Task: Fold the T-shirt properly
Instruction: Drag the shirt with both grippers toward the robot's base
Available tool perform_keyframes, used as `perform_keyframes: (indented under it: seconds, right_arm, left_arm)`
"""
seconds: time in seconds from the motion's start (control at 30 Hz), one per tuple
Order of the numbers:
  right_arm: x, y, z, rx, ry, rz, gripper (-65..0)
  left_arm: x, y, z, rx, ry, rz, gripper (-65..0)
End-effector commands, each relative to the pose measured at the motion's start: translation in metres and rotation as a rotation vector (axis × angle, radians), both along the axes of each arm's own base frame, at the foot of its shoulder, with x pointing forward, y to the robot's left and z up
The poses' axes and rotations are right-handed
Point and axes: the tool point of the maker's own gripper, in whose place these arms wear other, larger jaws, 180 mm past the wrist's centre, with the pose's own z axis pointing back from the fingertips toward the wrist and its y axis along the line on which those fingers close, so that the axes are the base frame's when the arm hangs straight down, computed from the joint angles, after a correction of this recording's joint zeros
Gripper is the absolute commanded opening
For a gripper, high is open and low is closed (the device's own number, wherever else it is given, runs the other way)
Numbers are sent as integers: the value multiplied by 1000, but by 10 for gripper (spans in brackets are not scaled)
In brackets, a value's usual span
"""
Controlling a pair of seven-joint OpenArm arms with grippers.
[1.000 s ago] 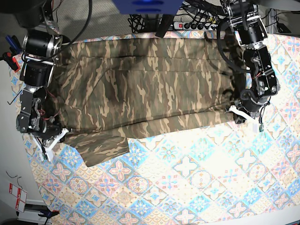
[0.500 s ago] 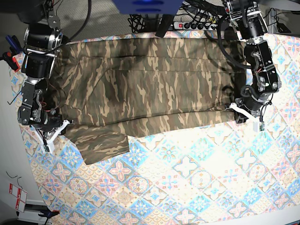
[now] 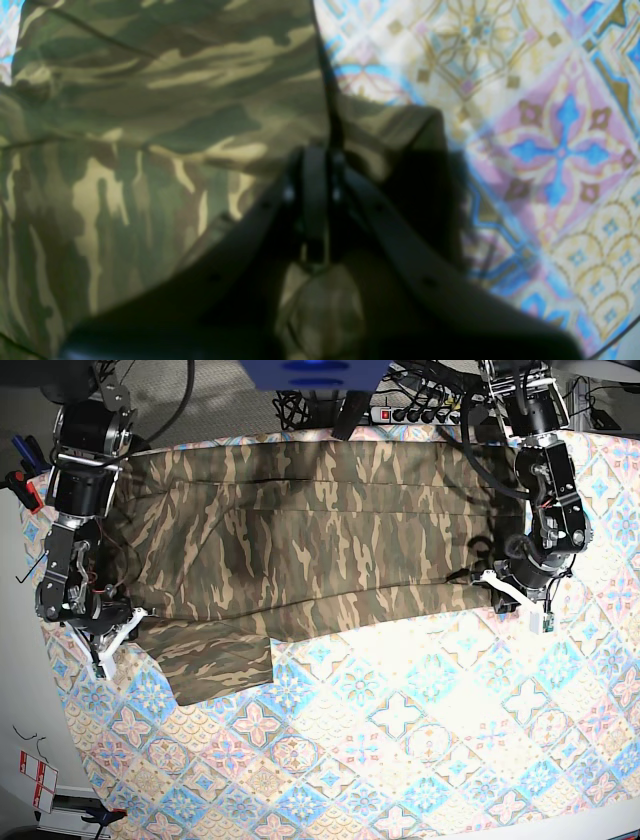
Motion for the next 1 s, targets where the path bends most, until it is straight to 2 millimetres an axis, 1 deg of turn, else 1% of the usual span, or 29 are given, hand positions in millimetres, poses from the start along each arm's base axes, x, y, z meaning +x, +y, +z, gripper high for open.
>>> perform_keyframes:
  seconds: [0.0, 0.1, 0.23, 0.37, 0.43, 0.53, 0.73, 0.8, 0.83, 0.87, 0.97]
  right_arm:
    - [10, -13, 17, -17, -47, -19, -648]
    - [9, -17, 17, -15, -47, -32, -648]
    - [-6, -17, 6, -20, -9, -30, -648]
    - [-5, -17, 13, -35, -26, -21, -648]
    - [-12, -16, 9, -39, -2, -17, -648]
    - [-12, -15, 12, -49, -8, -11, -648]
    - [-20, -15, 7, -52, 7, -8, -648]
    - [-20, -15, 8, -55, 5, -7, -648]
    - [-23, -15, 7, -56, 13, -5, -648]
    - [-27, -15, 4, -57, 26, -7, -648]
    - [-27, -23, 11, -60, 8, -32, -648]
  left_arm:
    - [8, 4, 16, 17, -54, -3, -650]
    - [5, 4, 17, 21, -54, -6, -650]
    - [5, 4, 17, 21, -54, -6, -650]
    - [5, 4, 17, 21, -54, -6, -650]
    - [5, 4, 17, 21, -54, -6, -650]
    - [5, 4, 17, 21, -54, -6, -650]
    - [5, 5, 17, 25, -54, -8, -650]
    - [6, 10, 19, 43, -53, -13, -650]
    - [6, 8, 19, 48, -51, -26, -650]
    - [7, 2, 17, 47, -46, -47, -650]
    - [7, -2, 16, 49, -42, -60, -650]
